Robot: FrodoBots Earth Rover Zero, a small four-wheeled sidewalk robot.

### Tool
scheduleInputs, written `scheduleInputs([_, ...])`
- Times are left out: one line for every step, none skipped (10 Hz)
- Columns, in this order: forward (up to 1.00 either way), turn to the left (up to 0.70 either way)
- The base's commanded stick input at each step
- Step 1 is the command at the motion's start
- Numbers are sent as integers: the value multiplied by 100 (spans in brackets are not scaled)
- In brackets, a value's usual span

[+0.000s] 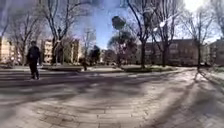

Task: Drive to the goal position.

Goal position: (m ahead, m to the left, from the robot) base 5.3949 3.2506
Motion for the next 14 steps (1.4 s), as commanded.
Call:
scheduleInputs([100, 0])
scheduleInputs([100, 0])
scheduleInputs([100, 0])
scheduleInputs([100, 0])
scheduleInputs([100, 0])
scheduleInputs([100, 0])
scheduleInputs([100, 0])
scheduleInputs([100, 0])
scheduleInputs([100, 0])
scheduleInputs([100, 0])
scheduleInputs([100, 0])
scheduleInputs([100, 0])
scheduleInputs([100, 0])
scheduleInputs([100, 0])
